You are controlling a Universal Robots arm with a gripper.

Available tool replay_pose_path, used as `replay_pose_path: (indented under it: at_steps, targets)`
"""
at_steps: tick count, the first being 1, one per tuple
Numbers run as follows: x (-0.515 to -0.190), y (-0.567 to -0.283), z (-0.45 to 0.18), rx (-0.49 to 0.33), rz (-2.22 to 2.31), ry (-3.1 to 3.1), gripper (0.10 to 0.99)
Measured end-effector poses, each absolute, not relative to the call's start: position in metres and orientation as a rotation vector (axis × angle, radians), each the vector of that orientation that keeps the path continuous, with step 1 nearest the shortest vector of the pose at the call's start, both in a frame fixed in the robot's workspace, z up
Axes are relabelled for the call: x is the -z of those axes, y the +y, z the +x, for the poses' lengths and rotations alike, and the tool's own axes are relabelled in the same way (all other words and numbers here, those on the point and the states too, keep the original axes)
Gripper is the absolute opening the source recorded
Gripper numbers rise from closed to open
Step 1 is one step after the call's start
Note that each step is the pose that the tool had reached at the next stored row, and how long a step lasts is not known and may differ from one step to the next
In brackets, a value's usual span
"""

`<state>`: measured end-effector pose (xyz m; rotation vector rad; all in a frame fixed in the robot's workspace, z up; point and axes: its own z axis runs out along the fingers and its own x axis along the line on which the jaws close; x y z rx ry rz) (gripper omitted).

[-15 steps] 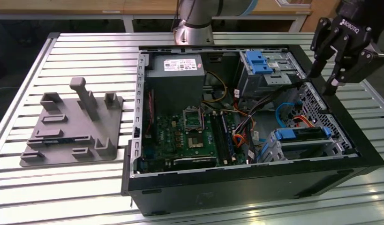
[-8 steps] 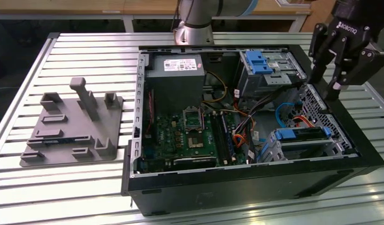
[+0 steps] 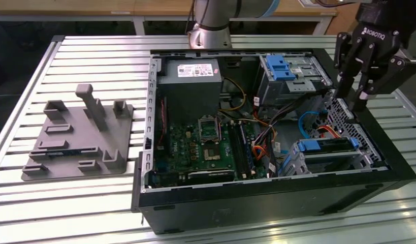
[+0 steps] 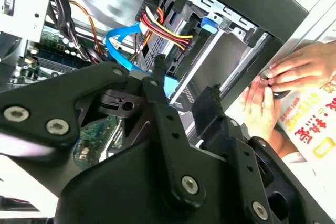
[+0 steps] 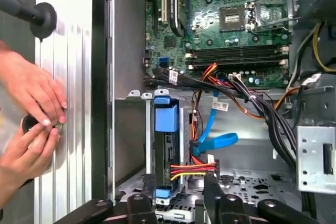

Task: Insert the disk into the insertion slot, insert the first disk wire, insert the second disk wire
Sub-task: 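Insert the second disk wire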

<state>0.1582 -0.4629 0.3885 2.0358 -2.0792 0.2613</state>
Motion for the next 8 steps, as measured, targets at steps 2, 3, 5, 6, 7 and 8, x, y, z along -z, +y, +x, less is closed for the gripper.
replay_pose_path:
  at_steps: [2, 3, 5, 6, 7, 8]
  targets:
    - [-0.3878, -0.4625, 0.1568, -0.268, 2.041, -2.069, 0.478]
    - [-0.3876, -0.4622, 0.1563, -0.269, 2.044, -2.066, 0.404]
    - [-0.387, -0.4607, 0.1546, -0.274, 2.045, -2.06, 0.404]
    - [-0.3866, -0.4601, 0.1537, -0.275, 2.047, -2.058, 0.404]
    - [-0.3862, -0.4596, 0.1528, -0.275, 2.048, -2.057, 0.404]
    - [-0.3859, -0.4589, 0.1514, -0.275, 2.049, -2.056, 0.404]
